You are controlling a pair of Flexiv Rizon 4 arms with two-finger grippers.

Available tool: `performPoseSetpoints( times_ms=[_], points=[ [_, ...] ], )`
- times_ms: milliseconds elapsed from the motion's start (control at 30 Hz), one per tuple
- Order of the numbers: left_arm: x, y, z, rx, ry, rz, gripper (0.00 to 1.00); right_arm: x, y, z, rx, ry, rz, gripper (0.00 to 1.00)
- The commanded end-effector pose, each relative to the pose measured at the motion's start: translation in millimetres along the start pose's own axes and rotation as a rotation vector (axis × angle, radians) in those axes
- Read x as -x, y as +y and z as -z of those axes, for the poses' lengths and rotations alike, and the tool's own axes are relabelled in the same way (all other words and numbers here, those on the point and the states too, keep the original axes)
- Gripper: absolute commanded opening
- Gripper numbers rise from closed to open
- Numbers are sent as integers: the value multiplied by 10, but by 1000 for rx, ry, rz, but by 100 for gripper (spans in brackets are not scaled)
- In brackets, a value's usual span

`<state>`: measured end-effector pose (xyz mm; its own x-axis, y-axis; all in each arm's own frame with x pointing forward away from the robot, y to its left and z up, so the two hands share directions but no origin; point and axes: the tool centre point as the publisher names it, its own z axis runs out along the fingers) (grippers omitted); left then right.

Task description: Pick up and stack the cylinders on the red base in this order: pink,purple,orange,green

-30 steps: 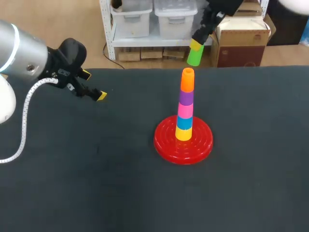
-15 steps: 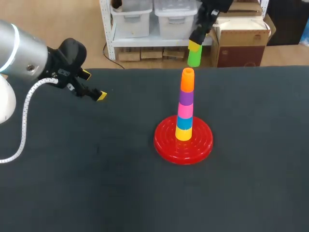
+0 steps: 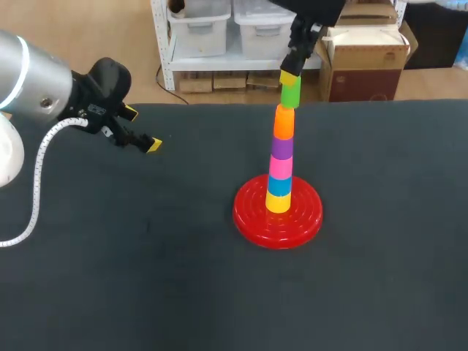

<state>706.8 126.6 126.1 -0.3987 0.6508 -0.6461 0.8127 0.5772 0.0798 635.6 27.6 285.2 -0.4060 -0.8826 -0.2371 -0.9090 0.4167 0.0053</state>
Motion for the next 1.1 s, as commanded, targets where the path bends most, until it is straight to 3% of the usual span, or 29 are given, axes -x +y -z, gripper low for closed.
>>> performPoseSetpoints(
  times_ms=[33, 600, 1100],
  points=[
    [-3, -2, 2, 1, 0, 0, 100, 20, 6, -20, -2, 10, 6, 0],
    [-3, -2, 2, 1, 0, 0, 100, 26, 26, -121, 10, 31, 7, 0],
    [-3, -2, 2, 1, 0, 0, 100, 16, -16, -191, -31, 42, 2, 0]
  ],
)
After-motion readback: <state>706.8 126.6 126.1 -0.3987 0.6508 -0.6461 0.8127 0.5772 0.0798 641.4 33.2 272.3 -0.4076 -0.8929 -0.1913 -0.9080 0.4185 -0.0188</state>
